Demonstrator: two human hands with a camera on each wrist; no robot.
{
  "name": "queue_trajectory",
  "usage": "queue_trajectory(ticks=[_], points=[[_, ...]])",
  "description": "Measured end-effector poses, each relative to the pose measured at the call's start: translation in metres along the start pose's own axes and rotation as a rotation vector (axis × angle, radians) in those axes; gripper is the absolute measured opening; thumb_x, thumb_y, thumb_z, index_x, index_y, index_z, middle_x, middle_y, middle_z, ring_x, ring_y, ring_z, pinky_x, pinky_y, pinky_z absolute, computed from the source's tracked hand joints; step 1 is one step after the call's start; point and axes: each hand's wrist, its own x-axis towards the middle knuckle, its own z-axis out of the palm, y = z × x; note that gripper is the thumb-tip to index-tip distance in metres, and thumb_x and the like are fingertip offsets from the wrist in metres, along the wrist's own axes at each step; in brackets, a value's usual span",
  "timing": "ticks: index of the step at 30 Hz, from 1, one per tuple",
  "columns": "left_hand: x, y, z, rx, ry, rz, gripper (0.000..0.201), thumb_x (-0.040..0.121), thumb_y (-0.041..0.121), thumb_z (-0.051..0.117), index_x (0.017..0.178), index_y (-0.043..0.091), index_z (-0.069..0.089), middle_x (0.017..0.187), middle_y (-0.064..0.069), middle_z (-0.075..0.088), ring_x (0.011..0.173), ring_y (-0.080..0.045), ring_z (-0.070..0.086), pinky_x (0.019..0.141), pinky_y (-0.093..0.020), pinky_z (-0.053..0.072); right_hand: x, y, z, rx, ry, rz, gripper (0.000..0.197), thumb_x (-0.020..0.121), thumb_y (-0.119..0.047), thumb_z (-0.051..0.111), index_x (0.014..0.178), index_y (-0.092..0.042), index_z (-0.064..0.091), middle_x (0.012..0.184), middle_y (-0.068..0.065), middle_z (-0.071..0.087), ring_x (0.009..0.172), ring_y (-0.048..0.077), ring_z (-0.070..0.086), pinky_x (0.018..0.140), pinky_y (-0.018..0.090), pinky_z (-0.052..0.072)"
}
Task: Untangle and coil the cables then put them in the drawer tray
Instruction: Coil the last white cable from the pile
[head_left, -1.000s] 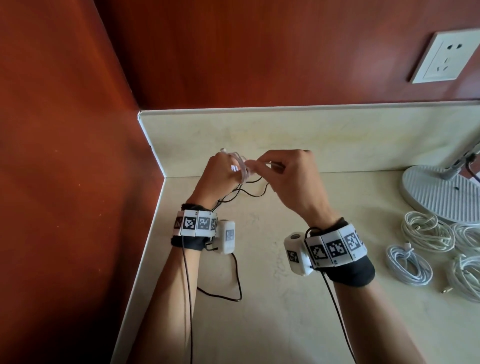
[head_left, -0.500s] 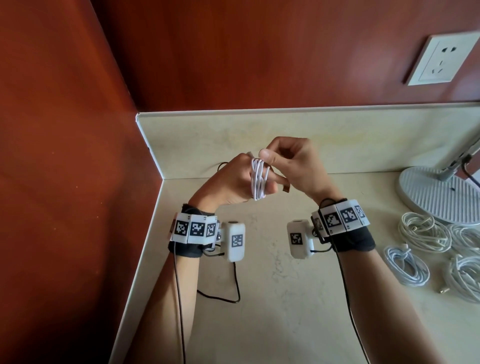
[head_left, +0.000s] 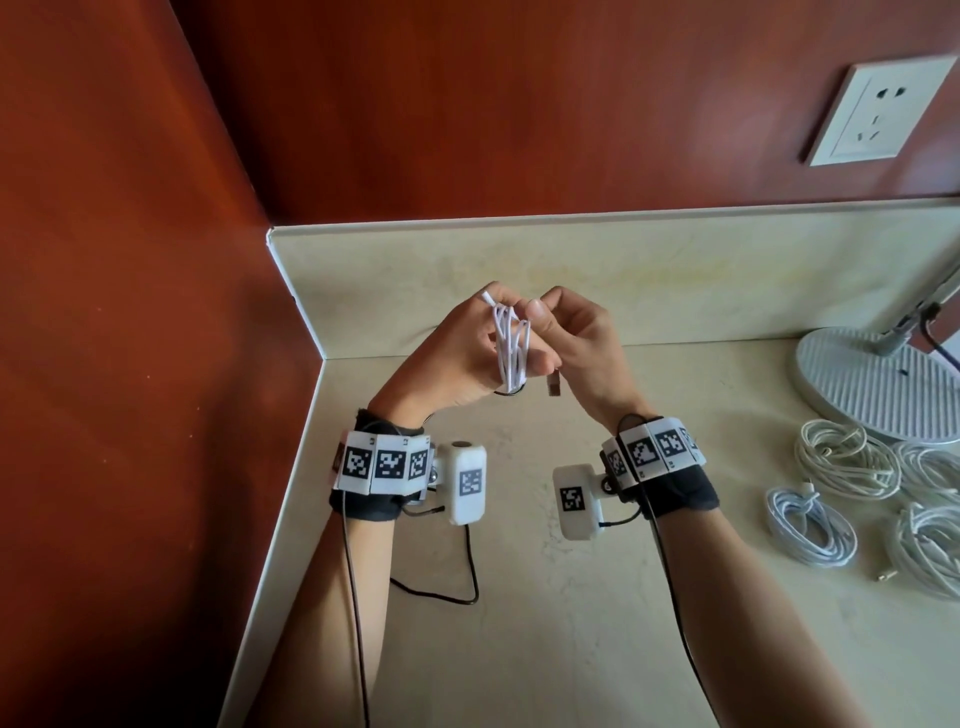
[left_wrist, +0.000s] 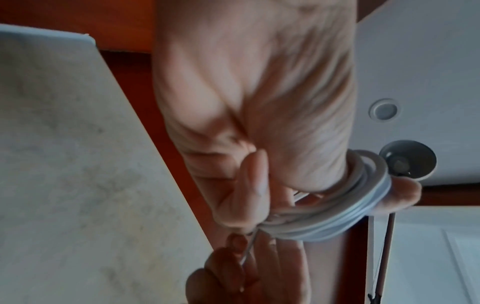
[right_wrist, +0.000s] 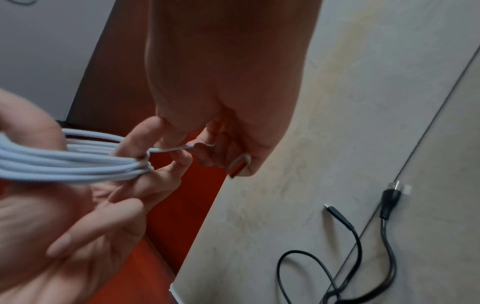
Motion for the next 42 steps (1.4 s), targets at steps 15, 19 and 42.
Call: queue_trajectory(ticks=[15,19,42], points=[[-0.002,0.002,-0.003,-0.078,0.207,0.146,0.053,0.098,0.053,0.06,0.112,0.006,0.079,0.106,-0.002,0.059,0.06,-0.001,0.051,0.053,-0.015,0.037,0.005,0.002,0.023,-0.129,0.096,-0.019,0.028,0.106,-0.014,0.059,0.099,0.014,0.058,0.059,0.002,0.044,0.048,0.008,0.036,0.042,0.022,0.028],[-0.002,0.004,0.0,-0.191,0.258,0.148,0.068,0.089,0.073,0.057,0.11,0.012,0.079,0.103,0.006,0.06,0.056,-0.004,0.042,0.047,-0.02,0.032,0.007,-0.003,0.022,-0.165,0.045,0.009,0.027,0.108,-0.024,0.055,0.092,-0.006,0.068,0.056,0.003,0.042,0.045,0.008,0.036,0.042,0.021,0.031],[-0.001,-0.011,-0.008,-0.162,0.61,-0.008,0.069,0.111,0.047,0.023,0.108,0.009,0.08,0.052,0.007,0.045,0.052,0.0,0.043,0.065,-0.018,0.038,-0.02,-0.006,0.042,-0.608,-0.117,-0.155,0.044,0.106,-0.009,0.048,0.147,-0.023,0.045,0.075,-0.003,0.066,0.061,0.01,0.058,0.06,0.024,0.045]])
